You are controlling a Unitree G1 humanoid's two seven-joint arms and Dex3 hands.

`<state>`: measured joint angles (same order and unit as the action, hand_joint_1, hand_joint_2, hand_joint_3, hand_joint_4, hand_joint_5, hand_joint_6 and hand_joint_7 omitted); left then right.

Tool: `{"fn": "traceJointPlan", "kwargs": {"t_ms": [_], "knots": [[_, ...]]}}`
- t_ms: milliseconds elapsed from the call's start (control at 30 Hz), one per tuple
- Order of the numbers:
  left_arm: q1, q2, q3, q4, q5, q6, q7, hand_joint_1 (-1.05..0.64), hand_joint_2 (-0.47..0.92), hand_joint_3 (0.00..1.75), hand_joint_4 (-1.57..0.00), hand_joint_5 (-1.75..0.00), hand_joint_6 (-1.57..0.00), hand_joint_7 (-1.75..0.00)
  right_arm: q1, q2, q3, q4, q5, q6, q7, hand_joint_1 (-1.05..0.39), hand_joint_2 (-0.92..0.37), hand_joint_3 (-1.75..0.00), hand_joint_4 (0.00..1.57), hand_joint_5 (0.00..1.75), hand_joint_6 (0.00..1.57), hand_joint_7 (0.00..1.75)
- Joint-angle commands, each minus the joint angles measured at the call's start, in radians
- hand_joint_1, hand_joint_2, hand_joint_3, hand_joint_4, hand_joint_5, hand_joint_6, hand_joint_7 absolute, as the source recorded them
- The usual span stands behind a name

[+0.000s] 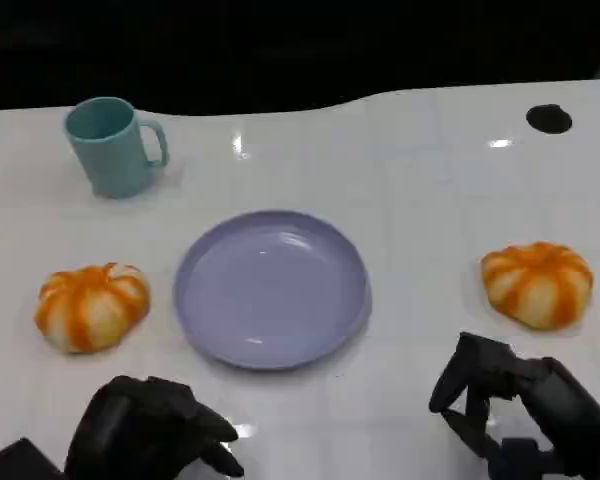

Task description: Grasp the bread from the table and place it into the plate.

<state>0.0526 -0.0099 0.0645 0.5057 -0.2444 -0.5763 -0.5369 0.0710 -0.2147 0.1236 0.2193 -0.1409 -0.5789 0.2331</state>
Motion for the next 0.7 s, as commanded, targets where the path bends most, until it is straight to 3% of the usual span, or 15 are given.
{"fn": "traceJointPlan", "kwargs": {"t_ms": [33, 700], "knots": [[-0.007, 0.014, 0.006, 0.010, -0.005, -0.006, 0.001, -1.05, 0.88, 0.00, -1.54, -0.47, -1.57, -0.25, -0.003, -0.017, -0.008, 0.002, 0.005, -0.008, 0.000, -0.23, -0.69, -0.82, 0.70, 1.75, 0.54, 1.51], [-0.008, 0.015, 0.007, 0.012, -0.008, -0.007, -0.004, -1.05, 0.89, 0.00, -1.54, -0.48, -1.57, -0.25, -0.006, -0.018, -0.004, 0.009, 0.002, -0.011, 0.002, -0.23, -0.70, -0.80, 0.71, 1.75, 0.54, 1.49]]}}
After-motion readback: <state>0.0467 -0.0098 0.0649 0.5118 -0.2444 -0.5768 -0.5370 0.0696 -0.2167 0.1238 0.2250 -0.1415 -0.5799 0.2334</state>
